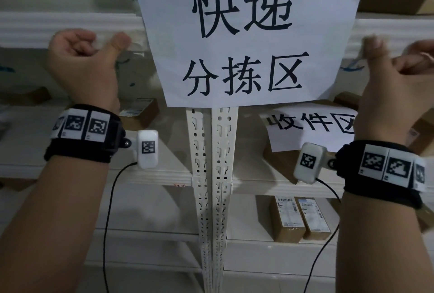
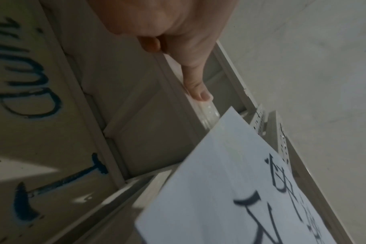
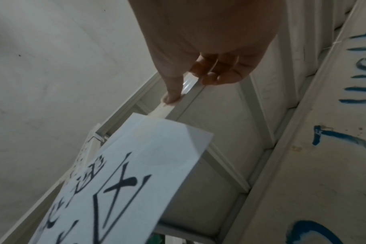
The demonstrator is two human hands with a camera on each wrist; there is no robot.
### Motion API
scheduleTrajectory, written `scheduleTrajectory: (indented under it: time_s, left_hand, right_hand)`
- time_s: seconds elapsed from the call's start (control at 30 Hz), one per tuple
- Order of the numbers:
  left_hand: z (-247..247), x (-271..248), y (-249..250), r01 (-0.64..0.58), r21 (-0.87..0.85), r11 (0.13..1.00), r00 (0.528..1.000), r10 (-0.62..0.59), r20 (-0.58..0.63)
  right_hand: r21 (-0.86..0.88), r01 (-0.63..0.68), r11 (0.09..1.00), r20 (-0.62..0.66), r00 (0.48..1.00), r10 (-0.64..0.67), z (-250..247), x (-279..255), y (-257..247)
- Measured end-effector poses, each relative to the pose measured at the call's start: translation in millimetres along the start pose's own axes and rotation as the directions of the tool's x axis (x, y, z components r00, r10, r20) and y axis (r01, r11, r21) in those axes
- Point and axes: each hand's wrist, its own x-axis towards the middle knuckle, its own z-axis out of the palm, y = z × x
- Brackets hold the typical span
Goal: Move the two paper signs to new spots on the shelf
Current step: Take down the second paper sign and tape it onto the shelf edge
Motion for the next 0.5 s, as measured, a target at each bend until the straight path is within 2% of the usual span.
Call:
scheduleTrajectory:
  time_s: [0.13,0.2,0.27,0.3,0.33,0.37,0.43,0.47,0.5]
  left_hand:
    - [-12.2,8.4,-3.8,0.025,0.003,1.0,1.0,-0.025,-0.015]
    - [-18.8,6.4,-3.8,0.006,0.04,0.999,1.0,-0.005,-0.026]
    - [-18.8,-3.7,1.0,-0.091,0.133,0.987,0.995,0.094,-0.02]
    - [-15.5,-10.6,5.9,-0.191,0.18,0.965,0.982,0.188,0.031]
    - [-9.5,-17.5,11.6,-0.306,0.192,0.933,0.95,0.286,0.127]
    - [-1.3,-23.4,17.7,-0.413,0.171,0.895,0.899,0.37,0.235]
    - [18.8,-32.5,30.1,-0.553,0.138,0.822,0.796,0.472,0.379]
    - [29.0,-35.5,33.7,-0.587,0.153,0.795,0.768,0.487,0.416]
    - [37.1,-36.7,34.6,-0.602,0.17,0.78,0.753,0.485,0.444]
  right_hand:
    - [0.029,-0.037,0.999,0.087,0.996,0.034,-3.8,4.5,-4.5]
    - [-0.011,-0.045,0.999,0.072,0.996,0.045,-6.4,6.7,-9.3]
    - [-0.088,-0.002,0.996,0.011,1.0,0.003,-2.9,1.7,-21.4]
    - [-0.131,0.058,0.99,-0.024,0.998,-0.061,3.2,-2.2,-30.2]
    - [-0.149,0.158,0.976,-0.022,0.986,-0.163,11.9,-9.2,-40.4]
    - [-0.147,0.274,0.95,0.028,0.962,-0.273,22.0,-16.2,-48.5]
    - [-0.126,0.479,0.869,0.155,0.875,-0.459,43.5,-24.9,-53.9]
    - [-0.133,0.527,0.839,0.205,0.843,-0.497,53.5,-28.0,-56.0]
    - [-0.171,0.534,0.828,0.247,0.837,-0.489,60.8,-30.0,-55.8]
